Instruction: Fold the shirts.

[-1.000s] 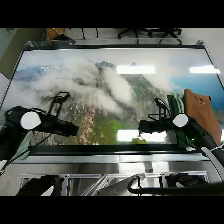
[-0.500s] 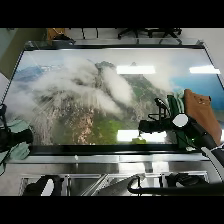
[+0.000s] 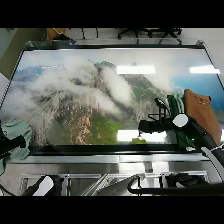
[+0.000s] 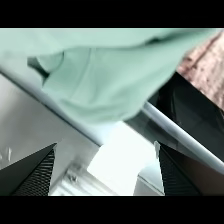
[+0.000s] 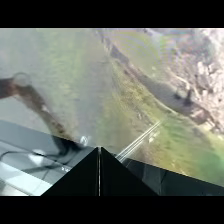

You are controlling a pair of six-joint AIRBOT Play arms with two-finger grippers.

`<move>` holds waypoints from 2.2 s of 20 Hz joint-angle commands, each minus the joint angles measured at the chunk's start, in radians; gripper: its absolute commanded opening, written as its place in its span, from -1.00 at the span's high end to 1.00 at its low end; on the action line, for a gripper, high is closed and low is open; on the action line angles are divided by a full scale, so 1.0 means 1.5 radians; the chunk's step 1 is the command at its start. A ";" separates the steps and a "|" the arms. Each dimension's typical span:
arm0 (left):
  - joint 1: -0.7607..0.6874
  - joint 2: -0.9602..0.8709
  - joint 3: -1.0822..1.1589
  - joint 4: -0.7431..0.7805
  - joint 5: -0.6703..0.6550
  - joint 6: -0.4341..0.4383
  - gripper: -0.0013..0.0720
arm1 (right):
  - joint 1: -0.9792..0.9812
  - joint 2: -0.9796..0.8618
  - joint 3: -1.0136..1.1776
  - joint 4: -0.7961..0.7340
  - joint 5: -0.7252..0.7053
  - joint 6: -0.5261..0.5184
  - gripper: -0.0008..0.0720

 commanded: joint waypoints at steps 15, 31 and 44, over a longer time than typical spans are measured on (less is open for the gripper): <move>-0.040 -0.183 0.232 -0.186 -0.068 0.085 0.93 | 0.001 0.000 0.000 0.000 0.000 0.000 0.92; -0.615 -0.041 0.378 -0.563 -0.018 0.103 0.93 | 0.000 0.001 0.006 0.019 0.031 -0.012 0.92; -0.392 -0.100 0.231 -0.568 -0.107 0.131 -0.91 | -0.174 -0.148 0.254 0.007 0.065 -0.087 -0.56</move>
